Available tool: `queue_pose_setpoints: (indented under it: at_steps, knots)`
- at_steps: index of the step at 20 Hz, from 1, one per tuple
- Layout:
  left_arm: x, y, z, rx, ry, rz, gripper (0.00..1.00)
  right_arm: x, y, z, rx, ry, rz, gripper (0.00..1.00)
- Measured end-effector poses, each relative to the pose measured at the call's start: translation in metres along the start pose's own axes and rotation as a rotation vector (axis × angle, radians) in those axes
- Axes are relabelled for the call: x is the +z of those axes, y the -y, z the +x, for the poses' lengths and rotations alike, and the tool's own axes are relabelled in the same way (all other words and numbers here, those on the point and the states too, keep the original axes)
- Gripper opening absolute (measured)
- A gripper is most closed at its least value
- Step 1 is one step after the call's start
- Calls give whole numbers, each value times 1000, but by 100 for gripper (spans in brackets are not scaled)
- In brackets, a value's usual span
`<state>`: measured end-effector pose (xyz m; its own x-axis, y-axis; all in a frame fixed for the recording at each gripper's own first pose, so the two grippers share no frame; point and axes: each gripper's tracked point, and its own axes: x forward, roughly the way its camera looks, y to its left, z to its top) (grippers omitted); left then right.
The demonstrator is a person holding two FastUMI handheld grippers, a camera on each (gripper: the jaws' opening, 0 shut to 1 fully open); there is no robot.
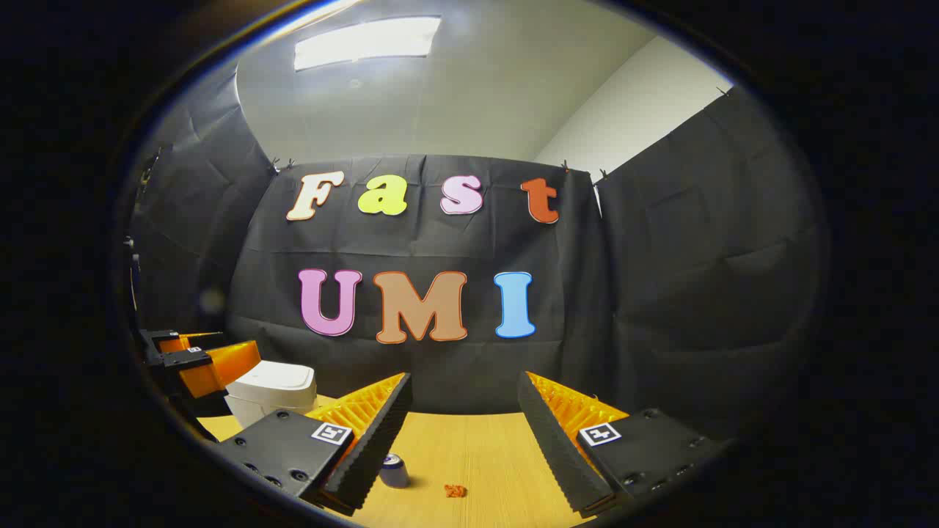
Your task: Press the lid of the desktop garbage bin to open it, pick up the crumpled paper on the desktop and throw it into the bin, then pick up the pop can on the desktop and drop it into the bin, and finally close the garbage bin lid.
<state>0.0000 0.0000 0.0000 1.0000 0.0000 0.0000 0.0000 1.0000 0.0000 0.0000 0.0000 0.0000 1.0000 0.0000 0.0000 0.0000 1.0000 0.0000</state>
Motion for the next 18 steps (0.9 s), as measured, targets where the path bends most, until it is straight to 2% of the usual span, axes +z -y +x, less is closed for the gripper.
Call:
queue_pose_setpoints:
  at_steps: [4,5,7,8,12,16,18]
  knots:
    - [-1,1,4,9,-7,11,93,-9,4,9,10,-39,13,96]
    - [-1,0,5,15,-6,13,93,-10,3,12,16,-42,15,100]
    - [-1,-1,6,29,-7,18,92,-10,-1,17,33,-44,10,96]
    - [-3,-3,7,35,-9,20,93,-9,-3,19,43,-44,5,100]
    - [1,-5,14,59,2,29,93,-8,-9,31,75,-35,-24,100]
    - [7,-8,21,88,34,36,93,-5,-4,38,73,-21,-52,100]
    - [5,-9,24,96,36,40,92,-4,-2,42,73,-20,-51,96]
